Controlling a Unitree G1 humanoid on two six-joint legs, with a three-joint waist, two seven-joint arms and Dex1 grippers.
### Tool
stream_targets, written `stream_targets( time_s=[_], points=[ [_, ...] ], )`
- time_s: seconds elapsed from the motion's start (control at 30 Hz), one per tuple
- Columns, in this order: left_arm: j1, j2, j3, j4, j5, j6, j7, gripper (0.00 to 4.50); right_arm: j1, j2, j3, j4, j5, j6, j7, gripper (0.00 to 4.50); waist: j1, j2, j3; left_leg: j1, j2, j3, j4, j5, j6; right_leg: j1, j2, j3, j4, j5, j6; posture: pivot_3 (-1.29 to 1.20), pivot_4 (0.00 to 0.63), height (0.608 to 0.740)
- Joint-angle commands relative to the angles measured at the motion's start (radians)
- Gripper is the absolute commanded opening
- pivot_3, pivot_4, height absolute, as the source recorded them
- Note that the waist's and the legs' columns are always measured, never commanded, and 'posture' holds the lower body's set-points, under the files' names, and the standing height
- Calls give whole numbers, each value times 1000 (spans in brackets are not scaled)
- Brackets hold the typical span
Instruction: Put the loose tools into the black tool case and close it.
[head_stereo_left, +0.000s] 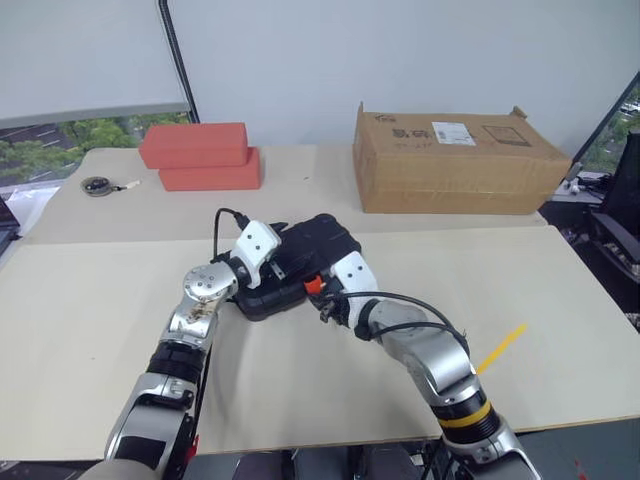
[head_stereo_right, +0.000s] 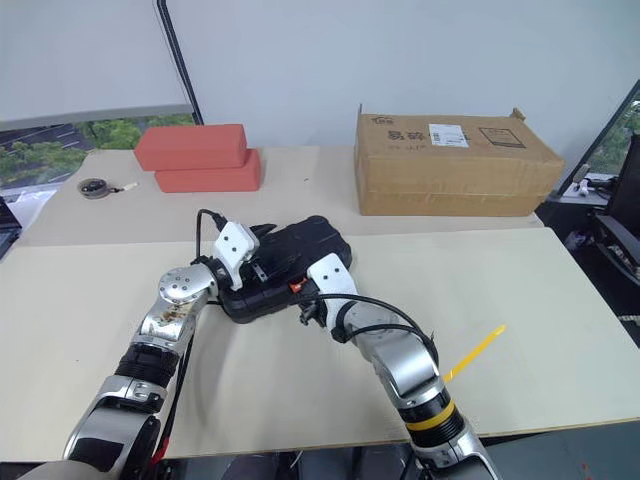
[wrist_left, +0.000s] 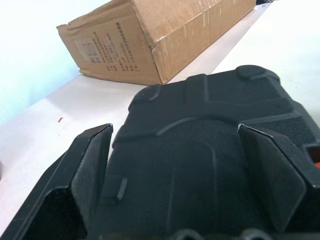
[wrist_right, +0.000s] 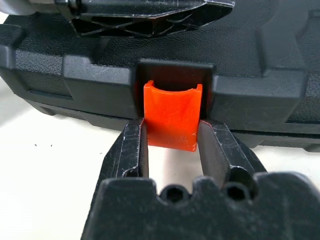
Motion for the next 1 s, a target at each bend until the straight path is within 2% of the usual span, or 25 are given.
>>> stream_targets(
  time_s=[0.03,0.13,0.33,0.47,0.7,0.77,1.0],
  points=[
    [63,-10,-43,71,30,58,-15,4273,-31,-7,-39,-48,-20,-8,-21,3143,0,0,0,0,0,-1,0,0,0,0,0,-1,0,0,0,0,150,712],
    [71,-10,-39,70,30,57,-12,4273,-8,-39,-57,-110,11,58,6,4041,3,1,1,-1,0,-2,0,0,0,0,-1,-2,0,0,0,0,150,712],
    [76,-9,-34,69,30,59,-9,4273,4,-85,-62,-177,35,138,21,4041,4,2,0,-1,0,-4,-2,0,0,0,-1,-6,-9,0,0,0,150,712],
    [76,-10,-34,72,31,58,-8,4273,4,-94,-47,-145,23,132,12,3035,4,6,-2,-2,0,-5,-5,0,0,1,-1,-7,-12,1,2,0,150,712],
    [76,-9,-33,69,30,59,-8,4273,-16,-76,-29,-110,28,131,15,547,3,7,-3,-2,0,-6,-6,0,0,1,-1,-10,-12,1,3,0,150,712],
    [77,-9,-33,67,31,60,-7,4273,-23,-70,-25,-101,30,131,18,53,3,7,-3,-2,0,-6,-6,0,0,1,-1,-10,-13,1,3,0,150,712],
    [81,-9,-32,61,31,64,-6,4273,-61,-24,-24,-19,17,87,5,53,1,7,-2,-2,0,-7,-6,0,0,1,-3,-15,-13,1,3,0,150,712]
  ],
)
